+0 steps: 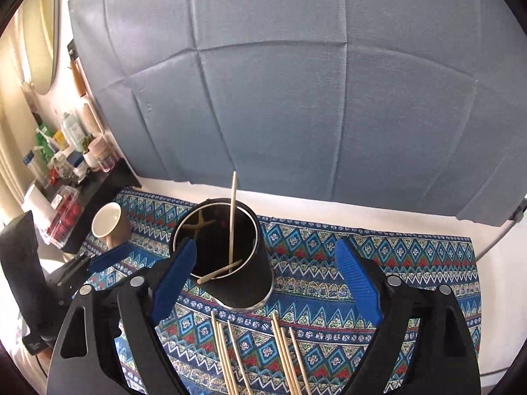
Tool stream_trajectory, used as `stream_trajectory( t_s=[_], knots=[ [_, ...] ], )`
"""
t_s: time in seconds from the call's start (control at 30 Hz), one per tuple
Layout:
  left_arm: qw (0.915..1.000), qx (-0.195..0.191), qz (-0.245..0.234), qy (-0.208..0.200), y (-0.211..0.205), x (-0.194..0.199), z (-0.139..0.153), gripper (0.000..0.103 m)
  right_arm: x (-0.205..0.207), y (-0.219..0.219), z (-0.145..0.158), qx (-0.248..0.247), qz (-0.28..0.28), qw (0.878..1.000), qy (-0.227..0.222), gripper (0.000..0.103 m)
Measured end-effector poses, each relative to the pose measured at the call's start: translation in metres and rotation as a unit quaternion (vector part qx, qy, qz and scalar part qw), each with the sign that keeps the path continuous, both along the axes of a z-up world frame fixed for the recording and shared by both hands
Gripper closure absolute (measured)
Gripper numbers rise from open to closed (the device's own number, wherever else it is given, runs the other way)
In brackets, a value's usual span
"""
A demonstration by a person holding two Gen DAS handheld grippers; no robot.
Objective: Organize utensils
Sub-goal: 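Move the right gripper back down to the remaining chopsticks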
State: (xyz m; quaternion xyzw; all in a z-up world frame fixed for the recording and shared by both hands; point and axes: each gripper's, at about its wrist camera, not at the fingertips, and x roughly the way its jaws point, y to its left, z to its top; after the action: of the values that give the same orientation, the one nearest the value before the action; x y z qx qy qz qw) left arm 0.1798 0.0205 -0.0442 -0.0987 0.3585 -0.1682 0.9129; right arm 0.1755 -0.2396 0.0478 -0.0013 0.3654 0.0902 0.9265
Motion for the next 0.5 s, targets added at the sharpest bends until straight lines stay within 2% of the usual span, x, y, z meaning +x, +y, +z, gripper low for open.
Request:
stream_trajectory(
  t_s=[0.17,0.3,0.5],
  knots=[
    [0.9994,-0.002,0.014,0.030,0.002,-0.012,-0.010,0.015,-0.015,-0.010,-0.005,-0.011,0.003,1.000,-0.008,0.017],
    [0.9988,0.008,0.031,0.038,0.000,-0.023,-0.016,0.007,-0.022,-0.020,-0.018,-0.026,-0.001,1.000,0.009,0.016],
    [0.9961,0.014,0.032,0.082,-0.007,-0.031,-0.036,0.006,-0.028,-0.038,-0.044,-0.030,-0.017,0.999,0.042,0.016]
  ],
)
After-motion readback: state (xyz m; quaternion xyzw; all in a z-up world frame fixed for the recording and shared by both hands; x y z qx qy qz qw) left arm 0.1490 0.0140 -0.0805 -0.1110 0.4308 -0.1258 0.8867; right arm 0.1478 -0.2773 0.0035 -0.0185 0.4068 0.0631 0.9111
